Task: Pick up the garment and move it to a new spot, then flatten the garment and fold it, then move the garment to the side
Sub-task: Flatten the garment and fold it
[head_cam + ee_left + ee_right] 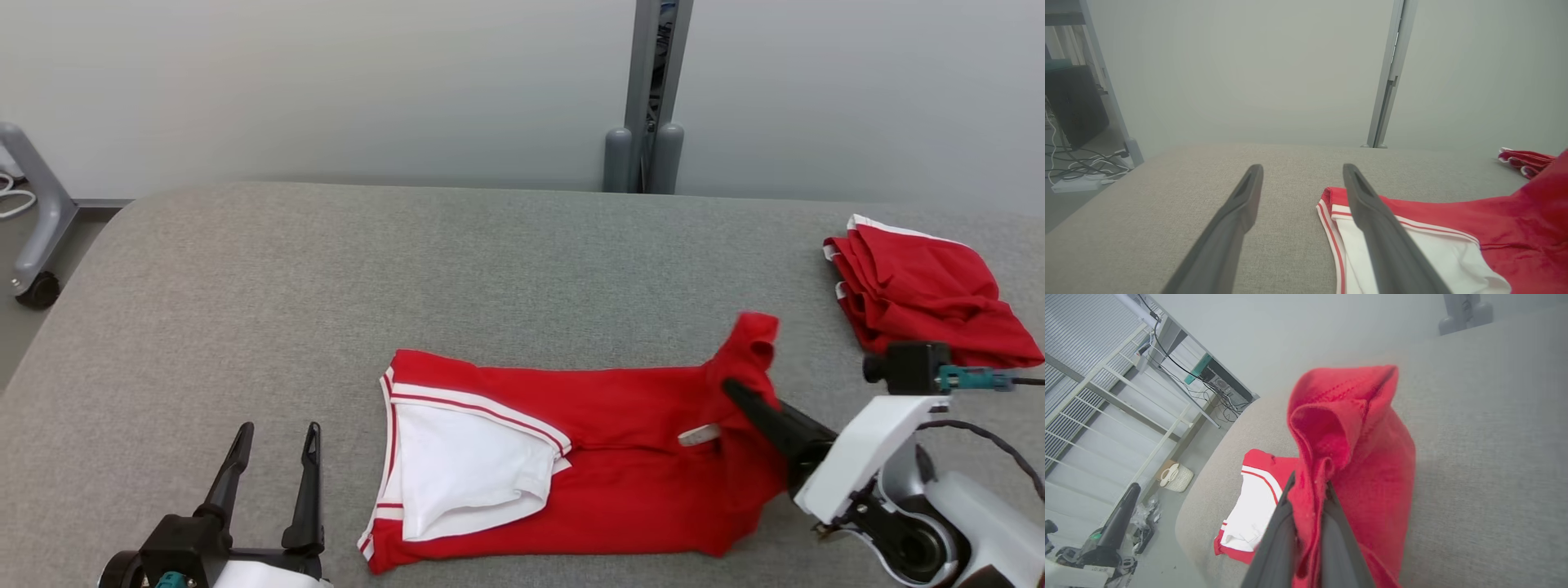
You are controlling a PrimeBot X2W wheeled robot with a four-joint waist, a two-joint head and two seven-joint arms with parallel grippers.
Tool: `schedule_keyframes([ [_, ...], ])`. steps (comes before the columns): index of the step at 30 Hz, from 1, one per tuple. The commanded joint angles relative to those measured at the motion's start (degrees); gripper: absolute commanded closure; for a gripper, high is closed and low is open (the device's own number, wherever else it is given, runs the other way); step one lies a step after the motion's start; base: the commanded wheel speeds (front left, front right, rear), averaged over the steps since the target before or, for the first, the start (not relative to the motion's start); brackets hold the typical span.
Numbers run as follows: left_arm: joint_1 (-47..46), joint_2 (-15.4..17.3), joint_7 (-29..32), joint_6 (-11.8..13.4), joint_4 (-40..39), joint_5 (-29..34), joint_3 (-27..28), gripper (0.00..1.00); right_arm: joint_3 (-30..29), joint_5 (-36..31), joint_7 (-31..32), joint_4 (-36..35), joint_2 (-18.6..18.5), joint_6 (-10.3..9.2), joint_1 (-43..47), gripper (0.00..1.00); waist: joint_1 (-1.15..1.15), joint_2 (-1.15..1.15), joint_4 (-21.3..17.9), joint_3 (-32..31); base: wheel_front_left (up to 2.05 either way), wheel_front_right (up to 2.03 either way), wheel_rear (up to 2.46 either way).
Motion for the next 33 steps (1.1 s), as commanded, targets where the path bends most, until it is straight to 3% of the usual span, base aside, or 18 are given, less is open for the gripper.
schedule_keyframes([
  [1,-0.6,0.2,-0.2,0.2,0.1,-0.4,0.0,0.0,0.4,0.9,0.4,-0.7,0.4,0.0,-0.6,1.0,0.0,0.0,0.5,-0.1,0.0,0.0,0.0],
  [10,-1.3,0.2,-0.2,0.4,0.2,-1.0,-1.6,0.0,3.9,2.3,0.2,1.2,4.9,0.0,-4.1,1.0,0.0,0.0,3.4,0.2,0.0,0.0,0.0],
  [27,-4.0,0.2,-0.2,1.1,0.6,-2.2,-6.2,0.0,11.4,4.1,0.4,15.0,18.0,0.01,-14.4,1.0,0.0,0.0,10.0,2.6,0.0,0.0,0.0],
  [33,-5.3,0.2,-0.2,1.4,1.0,-3.0,-8.0,0.0,12.9,4.8,-0.1,20.0,20.7,0.0,-17.2,1.0,0.0,0.0,12.4,3.5,0.0,0.0,0.0],
])
